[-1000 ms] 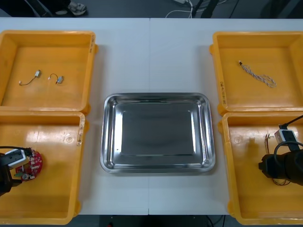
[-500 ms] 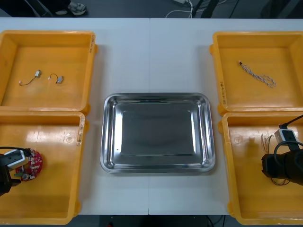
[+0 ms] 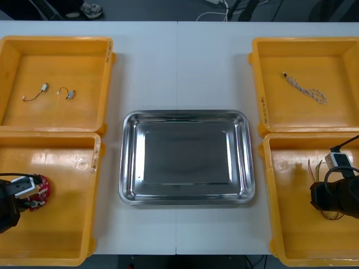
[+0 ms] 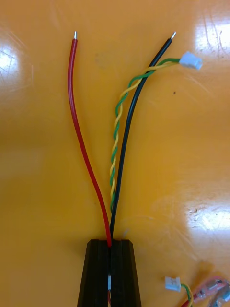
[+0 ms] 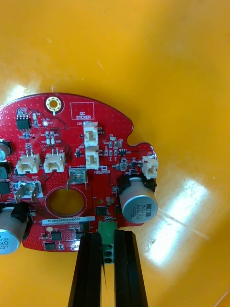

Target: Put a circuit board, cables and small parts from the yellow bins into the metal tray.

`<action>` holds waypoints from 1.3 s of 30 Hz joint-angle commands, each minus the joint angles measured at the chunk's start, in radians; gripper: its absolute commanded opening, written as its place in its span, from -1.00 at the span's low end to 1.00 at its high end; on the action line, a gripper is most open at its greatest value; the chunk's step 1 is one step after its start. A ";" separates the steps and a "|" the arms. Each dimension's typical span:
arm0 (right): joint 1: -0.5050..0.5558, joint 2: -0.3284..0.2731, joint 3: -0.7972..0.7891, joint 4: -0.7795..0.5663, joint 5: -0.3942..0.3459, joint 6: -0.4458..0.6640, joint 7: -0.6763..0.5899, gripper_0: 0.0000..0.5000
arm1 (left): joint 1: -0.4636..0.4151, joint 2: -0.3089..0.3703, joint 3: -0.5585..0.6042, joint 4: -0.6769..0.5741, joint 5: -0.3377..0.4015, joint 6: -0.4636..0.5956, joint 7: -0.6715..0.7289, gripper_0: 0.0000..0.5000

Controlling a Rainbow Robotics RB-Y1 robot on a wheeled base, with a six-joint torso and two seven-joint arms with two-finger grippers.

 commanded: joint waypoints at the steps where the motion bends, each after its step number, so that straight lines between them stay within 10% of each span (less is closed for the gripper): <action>1: -0.056 -0.015 -0.040 -0.007 -0.021 0.081 0.037 -1.00 | -0.024 0.041 -0.010 0.004 -0.005 -0.013 -0.064 -1.00; 23: -0.216 -0.048 -0.286 -0.078 -0.230 0.476 0.048 -1.00 | -0.083 -0.011 0.260 -0.123 0.038 0.326 -0.018 -1.00; 39: -0.248 -0.249 -0.366 -0.099 -0.454 0.501 0.016 -1.00 | -0.326 -0.144 0.347 -0.359 -0.020 0.749 0.359 -1.00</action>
